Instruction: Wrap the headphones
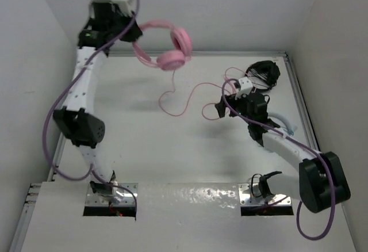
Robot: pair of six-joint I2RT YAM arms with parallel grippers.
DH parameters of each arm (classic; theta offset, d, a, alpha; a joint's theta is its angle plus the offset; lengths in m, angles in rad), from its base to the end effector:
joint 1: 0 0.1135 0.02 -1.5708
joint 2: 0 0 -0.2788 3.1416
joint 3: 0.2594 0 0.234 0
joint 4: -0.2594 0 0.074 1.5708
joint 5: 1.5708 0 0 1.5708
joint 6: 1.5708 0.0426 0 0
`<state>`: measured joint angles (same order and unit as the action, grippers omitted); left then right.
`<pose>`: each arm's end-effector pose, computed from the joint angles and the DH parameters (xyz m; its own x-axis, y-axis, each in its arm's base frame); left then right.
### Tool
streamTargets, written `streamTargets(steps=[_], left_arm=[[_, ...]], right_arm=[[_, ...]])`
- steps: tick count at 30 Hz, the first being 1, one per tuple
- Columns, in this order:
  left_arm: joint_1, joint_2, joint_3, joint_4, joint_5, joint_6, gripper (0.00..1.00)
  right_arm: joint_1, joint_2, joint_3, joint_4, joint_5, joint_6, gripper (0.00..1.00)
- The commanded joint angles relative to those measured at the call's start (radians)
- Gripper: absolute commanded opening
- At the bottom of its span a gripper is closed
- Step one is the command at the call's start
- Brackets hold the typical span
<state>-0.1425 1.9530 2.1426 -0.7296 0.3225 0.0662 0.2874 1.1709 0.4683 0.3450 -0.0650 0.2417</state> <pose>0.4266 -0.0748 0.4149 -0.4811 0.1324 -0.8666 0.4366 0.8934 -0.1059 0.2217 0.0684 0.2292 -0.4076 0.1286 -0.9041 -0.2509 0.9361 0.2463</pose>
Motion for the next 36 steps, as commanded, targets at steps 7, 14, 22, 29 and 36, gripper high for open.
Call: streamTargets(steps=[7, 14, 22, 29, 36], left_arm=[[0.064, -0.279, 0.086, 0.009, 0.078, -0.203, 0.00], [0.064, -0.298, 0.085, -0.005, 0.096, -0.213, 0.00], [0.064, -0.284, 0.086, -0.001, 0.147, -0.229, 0.00], [0.064, -0.289, 0.050, -0.004, 0.154, -0.218, 0.00], [0.069, -0.292, -0.013, 0.007, 0.185, -0.223, 0.00]], right_arm=[[0.176, 0.237, 0.227, 0.429, -0.245, -0.153, 0.99], [0.275, 0.372, 0.198, 0.747, -0.237, -0.122, 0.99], [0.297, 0.613, 0.262, 1.020, -0.178, 0.041, 0.99], [0.297, 0.748, 0.343, 1.089, 0.001, 0.016, 0.82], [0.297, 0.797, 0.348, 1.224, 0.080, 0.027, 0.02]])
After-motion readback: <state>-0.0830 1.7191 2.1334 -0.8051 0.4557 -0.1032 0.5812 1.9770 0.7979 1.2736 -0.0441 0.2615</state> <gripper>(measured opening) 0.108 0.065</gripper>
